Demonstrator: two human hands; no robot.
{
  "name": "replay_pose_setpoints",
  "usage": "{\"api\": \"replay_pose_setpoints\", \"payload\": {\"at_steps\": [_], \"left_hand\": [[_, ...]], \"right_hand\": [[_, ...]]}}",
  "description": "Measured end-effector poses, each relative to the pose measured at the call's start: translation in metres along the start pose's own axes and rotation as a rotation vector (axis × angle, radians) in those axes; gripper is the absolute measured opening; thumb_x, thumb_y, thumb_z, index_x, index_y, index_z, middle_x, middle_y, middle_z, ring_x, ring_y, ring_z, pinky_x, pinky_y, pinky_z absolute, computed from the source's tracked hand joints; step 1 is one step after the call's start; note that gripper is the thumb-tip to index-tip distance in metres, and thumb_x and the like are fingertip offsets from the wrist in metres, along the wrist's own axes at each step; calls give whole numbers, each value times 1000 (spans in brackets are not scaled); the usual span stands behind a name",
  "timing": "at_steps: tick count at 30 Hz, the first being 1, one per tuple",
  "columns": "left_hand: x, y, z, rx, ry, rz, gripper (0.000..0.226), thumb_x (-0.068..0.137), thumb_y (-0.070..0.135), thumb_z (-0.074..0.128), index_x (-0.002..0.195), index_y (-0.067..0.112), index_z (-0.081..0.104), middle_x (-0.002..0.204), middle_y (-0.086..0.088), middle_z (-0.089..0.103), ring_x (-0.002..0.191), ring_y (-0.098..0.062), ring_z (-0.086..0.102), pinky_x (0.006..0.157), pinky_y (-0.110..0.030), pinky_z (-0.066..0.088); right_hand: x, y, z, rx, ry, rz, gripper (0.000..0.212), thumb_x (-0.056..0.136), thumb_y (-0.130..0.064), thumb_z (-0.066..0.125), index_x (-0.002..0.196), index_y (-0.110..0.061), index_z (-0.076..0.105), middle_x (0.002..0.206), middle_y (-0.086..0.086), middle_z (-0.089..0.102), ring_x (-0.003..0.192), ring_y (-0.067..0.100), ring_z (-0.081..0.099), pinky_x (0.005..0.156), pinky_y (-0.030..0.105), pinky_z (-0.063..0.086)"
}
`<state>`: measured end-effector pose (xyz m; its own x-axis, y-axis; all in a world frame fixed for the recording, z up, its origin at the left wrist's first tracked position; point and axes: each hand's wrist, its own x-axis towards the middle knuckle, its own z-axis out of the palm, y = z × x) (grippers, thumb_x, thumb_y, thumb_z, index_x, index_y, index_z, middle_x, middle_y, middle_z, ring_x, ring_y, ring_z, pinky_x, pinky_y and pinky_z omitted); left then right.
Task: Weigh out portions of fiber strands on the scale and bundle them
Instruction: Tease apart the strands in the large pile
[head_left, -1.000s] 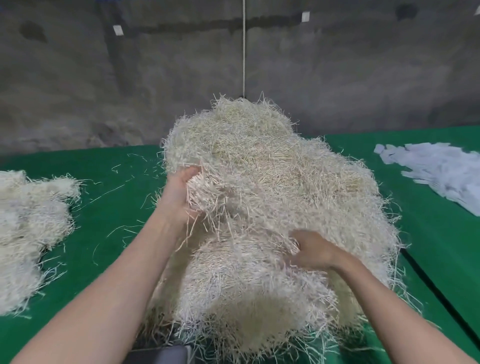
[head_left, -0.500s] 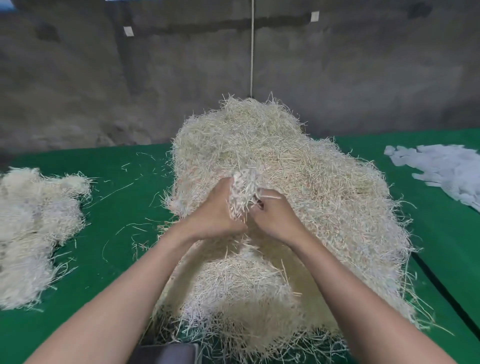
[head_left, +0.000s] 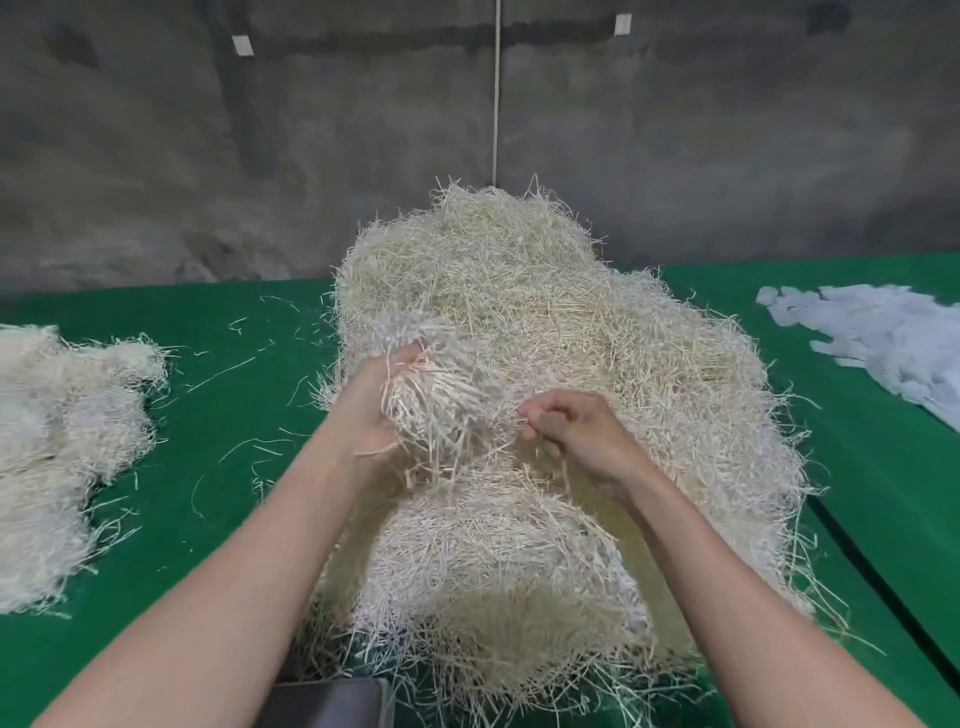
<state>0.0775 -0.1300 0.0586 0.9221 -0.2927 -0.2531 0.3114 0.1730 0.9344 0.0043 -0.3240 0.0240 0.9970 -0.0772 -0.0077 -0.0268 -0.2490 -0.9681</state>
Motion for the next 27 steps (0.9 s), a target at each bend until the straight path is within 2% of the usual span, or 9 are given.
{"api": "replay_pose_setpoints", "payload": {"at_steps": [3, 6, 9, 12, 15, 17, 22, 24, 27], "left_hand": [[-9, -6, 12, 32, 52, -68, 12, 94, 18, 49, 94, 13, 59, 111, 3, 56, 91, -6, 55, 61, -28, 55], [-10, -10, 15, 325, 17, -70, 42, 86, 29, 58, 125, 13, 54, 144, -8, 42, 132, -27, 38, 108, -43, 31], [-17, -8, 11, 650, -20, -57, 52, 78, 35, 65, 126, 19, 54, 149, -7, 36, 135, -25, 34, 109, -42, 26], [-28, 4, 12, 783, -156, 40, 17, 84, 23, 60, 101, 23, 63, 147, -12, 36, 124, -16, 44, 100, -33, 37], [-40, 20, 2, 204, -364, -63, 27, 80, 15, 60, 103, 3, 57, 112, -19, 60, 73, -10, 64, 60, -26, 53], [-46, 25, -12, -256, -387, -158, 45, 82, 17, 61, 120, -2, 47, 97, -18, 64, 69, -20, 67, 56, -31, 57], [-54, 20, -60, -222, 222, 71, 30, 89, 20, 59, 118, 12, 59, 101, -8, 59, 79, -14, 57, 65, -27, 51], [-67, 13, -71, -137, 140, 18, 25, 86, 44, 59, 105, 27, 61, 105, -7, 56, 84, -17, 52, 74, -35, 46], [-82, 0, -73, -346, -131, -177, 91, 61, 73, 63, 136, 30, 35, 128, -19, 41, 109, -42, 48, 81, -67, 43]], "right_hand": [[-5, 18, 21, -55, 43, 97, 13, 94, -13, 52, 99, -12, 64, 86, 2, 65, 58, 13, 58, 51, 19, 44], [-9, -1, 18, -22, 226, -124, 40, 85, -18, 64, 118, -36, 49, 121, -1, 56, 92, 2, 58, 66, 12, 49], [-9, -36, 18, -112, -40, -324, 94, 63, -50, 76, 133, -65, 15, 150, -25, 13, 136, 10, 28, 103, 34, 36], [-2, -56, 43, -343, -255, -352, 107, 61, -48, 80, 140, -56, 9, 157, -13, 3, 140, 8, 16, 108, 41, 21], [5, -62, 60, -186, -211, -221, 74, 74, -23, 77, 137, -31, 38, 128, 0, 52, 79, -15, 55, 71, 17, 52], [7, -68, 61, -28, -90, -104, 61, 78, -18, 73, 131, -23, 43, 105, -5, 58, 54, -8, 55, 49, 12, 45], [8, -79, 66, 284, 259, 41, 97, 80, -30, 71, 149, -10, 5, 148, 13, 34, 133, 29, 37, 106, 43, 32], [3, -86, 84, 396, 226, 79, 101, 78, -31, 72, 149, -11, 2, 149, 12, 34, 136, 30, 32, 109, 49, 25], [-7, -90, 128, 227, 192, 6, 96, 79, -30, 72, 149, -16, 9, 152, 8, 27, 136, 27, 31, 108, 42, 29]]}}
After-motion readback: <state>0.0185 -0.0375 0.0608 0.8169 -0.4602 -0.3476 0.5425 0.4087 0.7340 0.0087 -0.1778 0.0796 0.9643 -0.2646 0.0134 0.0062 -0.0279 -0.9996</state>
